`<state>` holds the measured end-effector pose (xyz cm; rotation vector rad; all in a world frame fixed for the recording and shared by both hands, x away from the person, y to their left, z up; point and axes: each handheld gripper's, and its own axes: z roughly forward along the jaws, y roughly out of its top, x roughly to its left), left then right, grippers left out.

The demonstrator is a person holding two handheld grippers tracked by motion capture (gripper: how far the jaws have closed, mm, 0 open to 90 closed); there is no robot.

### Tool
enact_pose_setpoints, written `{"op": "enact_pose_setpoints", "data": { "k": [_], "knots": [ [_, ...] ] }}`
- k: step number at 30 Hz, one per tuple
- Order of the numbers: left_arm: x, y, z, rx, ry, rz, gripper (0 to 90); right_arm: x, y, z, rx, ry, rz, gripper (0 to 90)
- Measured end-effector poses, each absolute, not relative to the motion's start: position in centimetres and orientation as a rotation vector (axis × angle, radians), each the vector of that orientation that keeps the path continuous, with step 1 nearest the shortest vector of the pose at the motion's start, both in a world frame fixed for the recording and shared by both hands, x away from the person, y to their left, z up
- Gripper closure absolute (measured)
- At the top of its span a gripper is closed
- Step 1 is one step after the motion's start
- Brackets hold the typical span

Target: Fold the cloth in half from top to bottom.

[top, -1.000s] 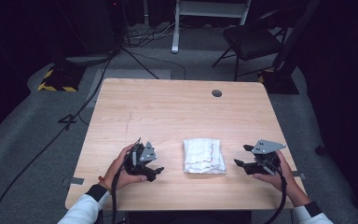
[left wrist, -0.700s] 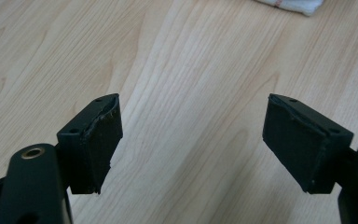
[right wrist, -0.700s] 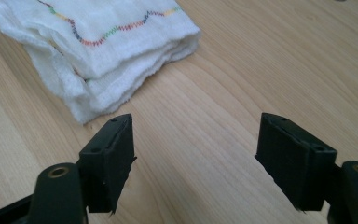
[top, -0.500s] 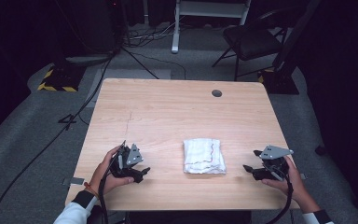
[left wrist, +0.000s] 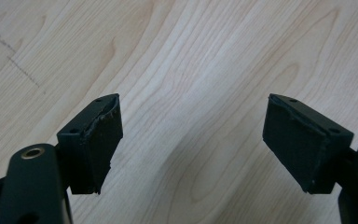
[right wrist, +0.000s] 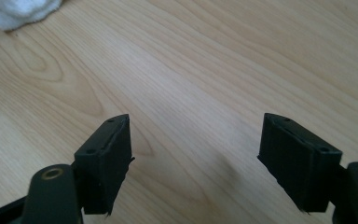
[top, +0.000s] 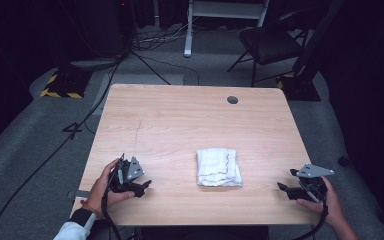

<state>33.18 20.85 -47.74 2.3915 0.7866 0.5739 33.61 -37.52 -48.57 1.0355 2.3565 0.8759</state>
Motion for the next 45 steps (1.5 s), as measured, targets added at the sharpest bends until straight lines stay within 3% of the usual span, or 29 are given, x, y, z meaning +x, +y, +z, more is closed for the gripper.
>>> {"op": "enact_pose_setpoints", "data": {
  "k": [9,17,45],
  "knots": [
    [32.8,22.6,-49.0,2.356,0.853,0.554,19.5,32.7,-40.7,-49.9,1.177,2.283,0.948,24.2],
    [32.8,25.5,-50.3,2.206,0.971,0.373,18.8,32.7,-41.4,-50.3,1.233,2.240,0.996,21.5],
    [32.6,25.7,-50.4,2.202,0.984,0.385,17.5,32.8,-41.2,-50.3,1.254,2.221,0.986,21.3]
  ]
}}
